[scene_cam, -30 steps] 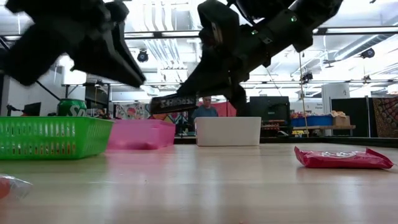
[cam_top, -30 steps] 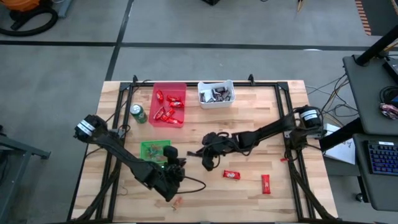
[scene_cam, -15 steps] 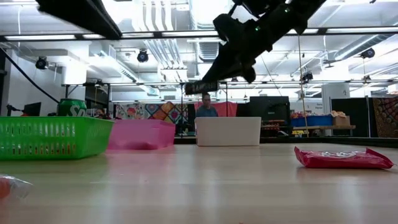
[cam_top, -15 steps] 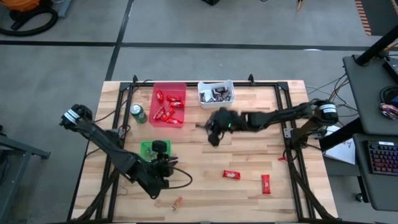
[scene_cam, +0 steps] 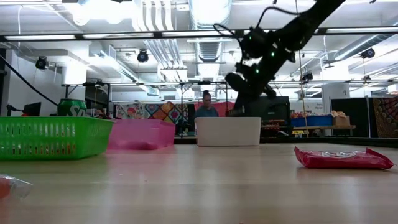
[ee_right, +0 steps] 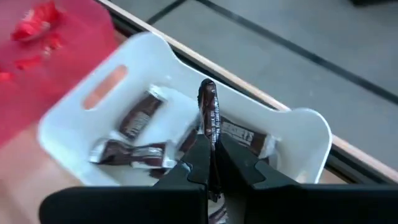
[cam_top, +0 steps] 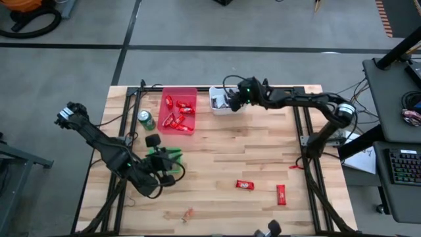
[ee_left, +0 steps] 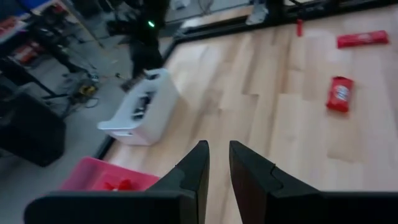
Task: Organize candy in baskets
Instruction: Put the brown chocolate into the white bin, then put the orange gummy into the green bin
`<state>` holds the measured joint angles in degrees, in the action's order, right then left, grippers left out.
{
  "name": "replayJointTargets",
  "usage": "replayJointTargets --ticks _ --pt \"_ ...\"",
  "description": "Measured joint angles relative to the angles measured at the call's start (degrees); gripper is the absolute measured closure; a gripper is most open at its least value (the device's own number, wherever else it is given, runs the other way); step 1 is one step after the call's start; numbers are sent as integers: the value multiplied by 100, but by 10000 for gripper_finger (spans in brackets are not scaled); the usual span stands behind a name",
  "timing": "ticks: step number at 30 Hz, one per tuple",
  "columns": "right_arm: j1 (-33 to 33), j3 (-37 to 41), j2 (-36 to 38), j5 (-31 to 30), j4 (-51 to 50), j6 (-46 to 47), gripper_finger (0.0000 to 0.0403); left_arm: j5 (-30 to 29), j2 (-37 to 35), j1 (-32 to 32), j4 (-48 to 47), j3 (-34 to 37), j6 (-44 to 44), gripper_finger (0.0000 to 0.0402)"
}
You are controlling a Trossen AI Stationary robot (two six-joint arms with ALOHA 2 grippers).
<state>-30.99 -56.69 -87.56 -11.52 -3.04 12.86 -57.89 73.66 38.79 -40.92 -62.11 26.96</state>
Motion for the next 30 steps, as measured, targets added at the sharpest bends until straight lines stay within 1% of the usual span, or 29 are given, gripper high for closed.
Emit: replayJointTargets --ticks 2,5,15,24,30 --pt "-195 0 -143 130 36 0 390 -117 -43 -4 -74 0 0 354" --pt "-326 0 -305 144 62 -2 385 -120 -53 -4 -175 0 38 354" --pt "-355 0 -392 142 112 -2 322 -53 162 -4 -282 0 472 355" --pt "-340 0 -191 144 163 -3 275 819 416 -4 -285 0 1203 355" --pt "-216 0 151 144 163 -80 251 1768 668 -4 -276 0 1942 355"
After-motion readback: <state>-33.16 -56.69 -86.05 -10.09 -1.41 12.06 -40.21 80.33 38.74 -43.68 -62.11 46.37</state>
